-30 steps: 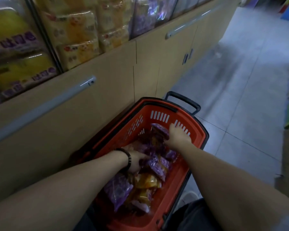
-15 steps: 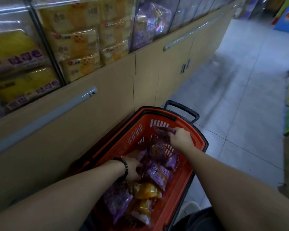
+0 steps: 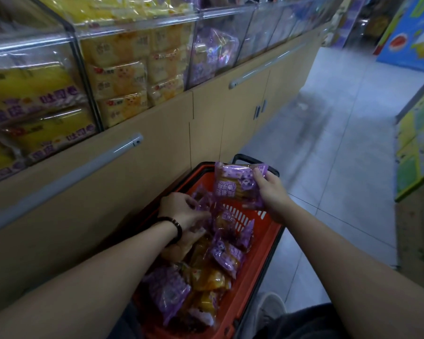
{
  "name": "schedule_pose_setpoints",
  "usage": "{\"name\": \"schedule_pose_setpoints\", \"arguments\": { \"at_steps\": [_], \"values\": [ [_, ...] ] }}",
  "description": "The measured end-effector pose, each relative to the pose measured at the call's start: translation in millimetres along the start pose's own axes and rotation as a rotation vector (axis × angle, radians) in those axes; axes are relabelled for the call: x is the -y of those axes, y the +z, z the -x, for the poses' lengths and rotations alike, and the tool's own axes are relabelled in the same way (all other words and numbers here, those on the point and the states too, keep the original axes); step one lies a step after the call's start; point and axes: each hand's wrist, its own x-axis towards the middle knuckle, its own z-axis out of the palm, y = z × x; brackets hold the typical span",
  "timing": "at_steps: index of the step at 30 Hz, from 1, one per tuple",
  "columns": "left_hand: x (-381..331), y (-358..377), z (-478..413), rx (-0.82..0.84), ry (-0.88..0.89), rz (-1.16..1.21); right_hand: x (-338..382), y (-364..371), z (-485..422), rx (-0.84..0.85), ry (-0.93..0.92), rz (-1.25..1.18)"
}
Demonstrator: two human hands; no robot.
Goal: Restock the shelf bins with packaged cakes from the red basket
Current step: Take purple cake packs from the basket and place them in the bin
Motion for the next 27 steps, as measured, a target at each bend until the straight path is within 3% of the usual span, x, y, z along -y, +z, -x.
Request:
{"name": "schedule_pose_setpoints", "arguments": {
  "at_steps": [4,10,18,24,27],
  "values": [
    [-5,-15,5,-0.033,-0.032,0.158,11,1,9,-0.050,-0.053,-0.026],
    [-13,-46,1,0.086,-0.180,0.831,30,-7,10,-0.030,-0.038,-0.182],
    [-14,-68,4,0.278,-0.126,0.947,39,-15,12,0.011,-0.049,-0.225],
    [-19,-65,2,0.242,-0.203,1.058,53,-16,26,0.397,-0.018,-0.311],
    [-23,-61,2,0.306,-0.159,1.173,50,-14,17,0.516,-0.036,-0.216]
  ]
}}
